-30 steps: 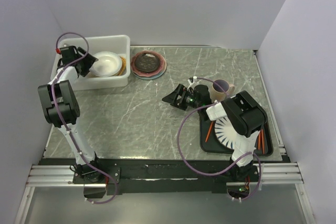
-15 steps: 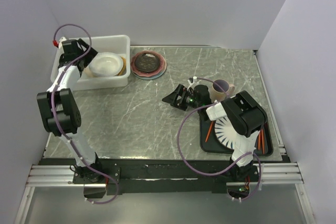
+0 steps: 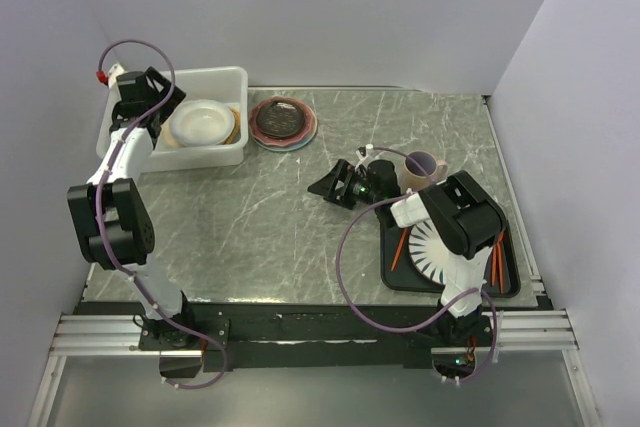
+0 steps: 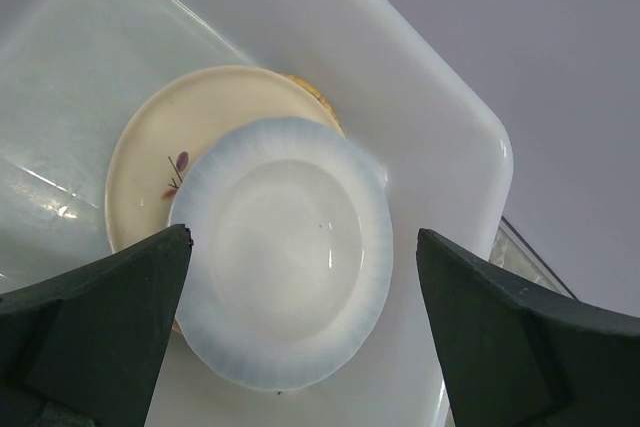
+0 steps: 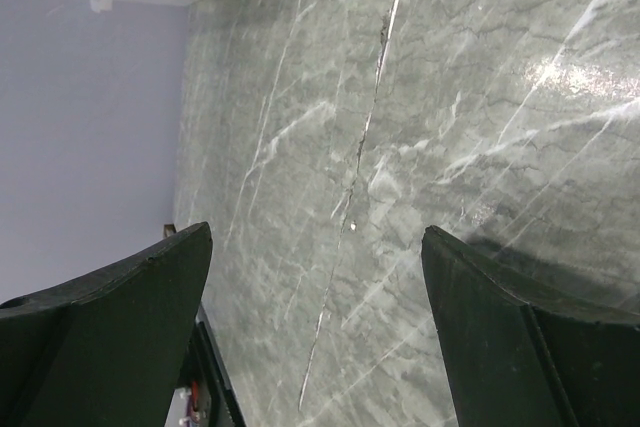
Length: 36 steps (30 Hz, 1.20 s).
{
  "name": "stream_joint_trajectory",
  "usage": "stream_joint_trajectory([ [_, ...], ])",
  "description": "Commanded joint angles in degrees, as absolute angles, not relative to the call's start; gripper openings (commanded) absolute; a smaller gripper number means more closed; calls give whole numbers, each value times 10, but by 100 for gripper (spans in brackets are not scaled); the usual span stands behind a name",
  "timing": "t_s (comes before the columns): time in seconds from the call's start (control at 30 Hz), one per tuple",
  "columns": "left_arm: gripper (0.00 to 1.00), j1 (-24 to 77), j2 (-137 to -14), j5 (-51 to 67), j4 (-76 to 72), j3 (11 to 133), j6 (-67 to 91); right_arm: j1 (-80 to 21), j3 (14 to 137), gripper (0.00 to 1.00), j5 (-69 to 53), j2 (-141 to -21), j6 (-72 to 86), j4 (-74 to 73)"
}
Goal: Place the plates into the plastic bin on the countertop
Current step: Place the plate in the plastic bin, then pick up the plate at the center of the board.
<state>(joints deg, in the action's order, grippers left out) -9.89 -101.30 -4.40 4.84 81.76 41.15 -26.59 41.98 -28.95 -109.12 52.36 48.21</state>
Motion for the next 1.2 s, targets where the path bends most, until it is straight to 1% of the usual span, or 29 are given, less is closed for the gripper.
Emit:
stream_joint_trajectory([
  [0.0, 99, -87, -981, -50, 19, 813, 403, -265, 439, 92, -287, -1098, 510, 493],
  [0.17, 99, -62, -966, -48, 24, 816, 396, -264, 455, 92, -277, -1098, 496, 464],
  [0.3, 99, -23, -960, -30, 21, 817, 396, -263, 475, 92, -265, -1089, 467, 428],
  [0.5, 99, 39, -927, -12, -15, 780, 394, -259, 532, 91, -231, -1086, 429, 360],
  [0.63, 99, 58, -904, 3, -35, 737, 392, -255, 632, 91, -205, -1115, 404, 272],
  [0.73, 99, 62, -890, 10, -48, 712, 396, -251, 688, 91, -192, -1135, 396, 245],
  [1.0, 99, 67, -889, 58, -59, 693, 394, -230, 828, 88, -193, -1210, 398, 190],
  [1.17, 99, 76, -882, 103, -125, 647, 403, -223, 928, 85, -167, -1255, 403, 129],
])
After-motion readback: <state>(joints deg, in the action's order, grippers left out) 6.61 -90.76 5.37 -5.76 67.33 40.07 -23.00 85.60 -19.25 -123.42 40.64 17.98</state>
